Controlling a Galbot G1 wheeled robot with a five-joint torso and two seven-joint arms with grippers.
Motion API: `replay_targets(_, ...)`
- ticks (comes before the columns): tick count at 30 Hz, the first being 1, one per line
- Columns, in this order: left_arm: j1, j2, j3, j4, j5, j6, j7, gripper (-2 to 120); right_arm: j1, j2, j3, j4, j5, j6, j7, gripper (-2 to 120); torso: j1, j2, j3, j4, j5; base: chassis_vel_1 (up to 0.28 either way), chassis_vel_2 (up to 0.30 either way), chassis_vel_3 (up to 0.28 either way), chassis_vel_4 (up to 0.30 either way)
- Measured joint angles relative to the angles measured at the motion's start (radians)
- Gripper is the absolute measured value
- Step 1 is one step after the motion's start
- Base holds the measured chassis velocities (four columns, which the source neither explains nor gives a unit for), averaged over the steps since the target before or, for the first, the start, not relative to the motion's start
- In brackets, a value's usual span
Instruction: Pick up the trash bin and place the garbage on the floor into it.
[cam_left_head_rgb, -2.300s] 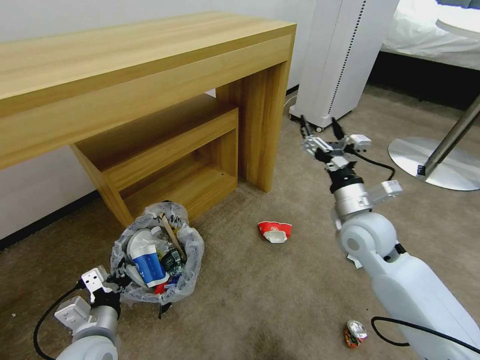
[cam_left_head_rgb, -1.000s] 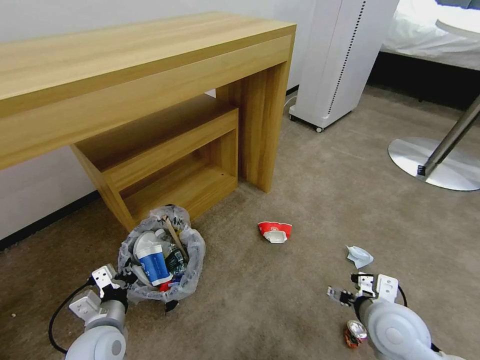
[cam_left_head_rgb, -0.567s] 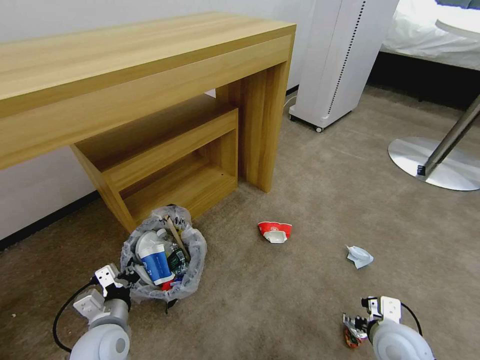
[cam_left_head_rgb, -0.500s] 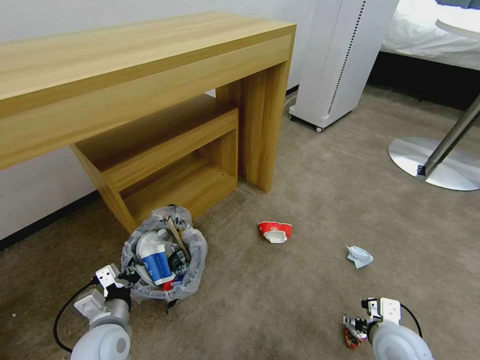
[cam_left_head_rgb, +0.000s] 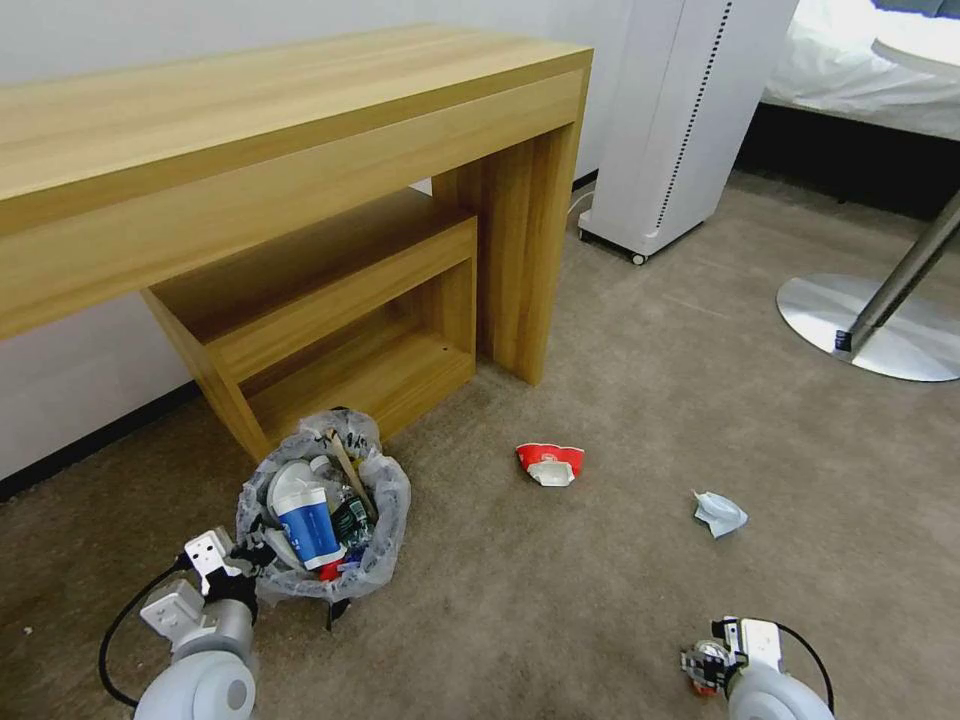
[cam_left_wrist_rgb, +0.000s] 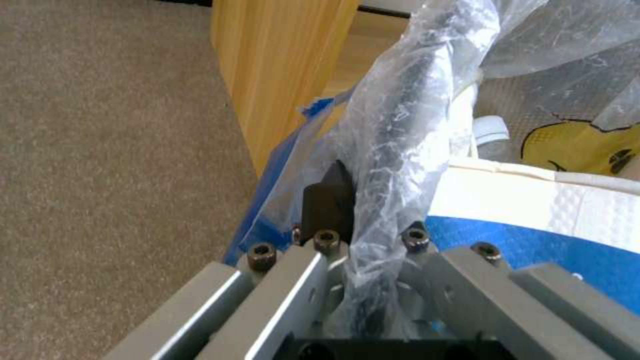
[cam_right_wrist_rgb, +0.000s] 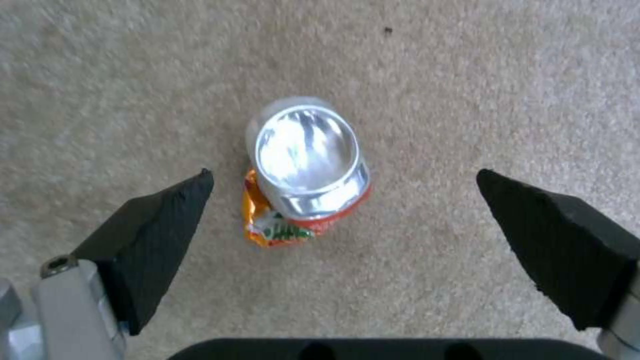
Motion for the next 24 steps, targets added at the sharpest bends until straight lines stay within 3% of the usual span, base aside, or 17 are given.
replay_targets(14,0.005,-0.001,0.003,-0.021,-0.003,-0.001,-0.001,0,0.055,0.06,-0.082,-0.125,-0.12,0.038,-0.056,94,0.0,0.0,0.0,0.0,0.0003,0.0,0.0,0.0,0.0)
replay_targets(22,0.011,-0.003,0.001,-0.029,-0.005,-0.001,-0.001,0,0.06,0.065,-0.094,-0.151,-0.15,0.055,-0.069,76,0.0,0.0,0.0,0.0,0.0,0.0,0.0,0.0,0.0)
replay_targets(24,0.011,-0.004,0.004,-0.029,-0.004,-0.001,-0.001,0,0.061,0.07,-0.096,-0.164,-0.166,0.069,-0.076,67,0.0,0.0,0.0,0.0,0.0002,0.0,0.0,0.0,0.0)
